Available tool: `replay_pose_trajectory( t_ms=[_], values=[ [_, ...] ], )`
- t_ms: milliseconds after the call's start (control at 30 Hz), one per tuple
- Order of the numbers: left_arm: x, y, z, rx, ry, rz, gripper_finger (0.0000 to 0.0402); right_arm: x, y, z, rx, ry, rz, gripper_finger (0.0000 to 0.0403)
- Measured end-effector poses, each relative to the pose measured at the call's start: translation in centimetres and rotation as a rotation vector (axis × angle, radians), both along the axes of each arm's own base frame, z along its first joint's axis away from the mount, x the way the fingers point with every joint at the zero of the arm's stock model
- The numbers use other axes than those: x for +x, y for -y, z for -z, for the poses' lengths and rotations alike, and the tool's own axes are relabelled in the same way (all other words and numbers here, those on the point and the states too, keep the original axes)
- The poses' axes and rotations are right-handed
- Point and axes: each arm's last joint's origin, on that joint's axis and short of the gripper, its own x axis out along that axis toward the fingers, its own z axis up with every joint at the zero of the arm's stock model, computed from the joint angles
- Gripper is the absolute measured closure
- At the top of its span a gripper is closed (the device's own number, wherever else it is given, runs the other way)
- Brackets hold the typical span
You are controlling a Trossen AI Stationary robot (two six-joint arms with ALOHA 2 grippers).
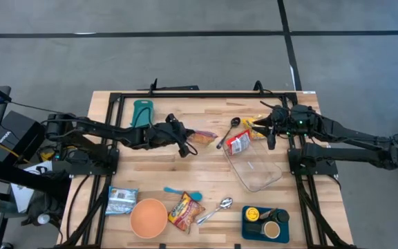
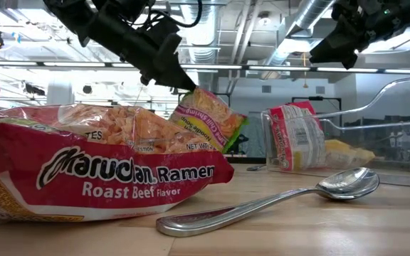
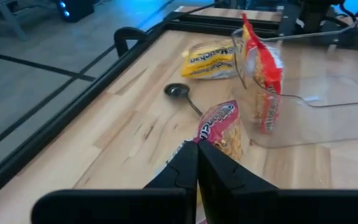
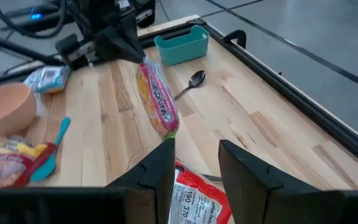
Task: Pick & Place Food Item
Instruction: Put the green noodle pack into the transparent bin
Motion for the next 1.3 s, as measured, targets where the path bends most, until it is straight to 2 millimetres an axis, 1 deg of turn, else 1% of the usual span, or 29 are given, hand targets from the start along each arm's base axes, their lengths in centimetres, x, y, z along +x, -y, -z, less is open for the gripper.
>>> replay_pose_trajectory(
  t_ms=[200, 533, 733, 933, 1033, 1100, 1300],
  values=[
    [0.2, 0.7, -0.3, 0.002, 0.033, 0.022, 0.0401, 0.5, 0.0, 0.3, -0.002, -0.022, -0.046, 0.0285],
    [0.8, 2.3, -2.1, 0.003, 0.235, 0.080, 0.0401, 1.7, 0.2, 1.0, 0.032, -0.059, -0.106, 0.0285],
    [0.9, 3.4, -3.3, -0.001, 0.359, 0.116, 0.0401, 2.0, 0.1, 1.1, 0.041, -0.063, -0.174, 0.0285],
    [0.9, 4.4, -4.5, -0.010, 0.484, 0.150, 0.0401, 2.3, -0.1, 0.7, 0.050, -0.012, -0.248, 0.0285],
    [0.9, 4.6, -4.9, -0.019, 0.534, 0.198, 0.0401, 2.4, -0.5, 0.5, 0.030, 0.007, -0.298, 0.0285],
    [0.9, 4.7, -5.1, -0.023, 0.551, 0.224, 0.0401, 2.5, -0.7, 0.5, 0.024, 0.016, -0.318, 0.0284],
    [0.9, 4.7, -5.2, -0.027, 0.561, 0.228, 0.0401, 2.8, -1.4, 0.0, 0.004, 0.059, -0.366, 0.0284]
  ],
)
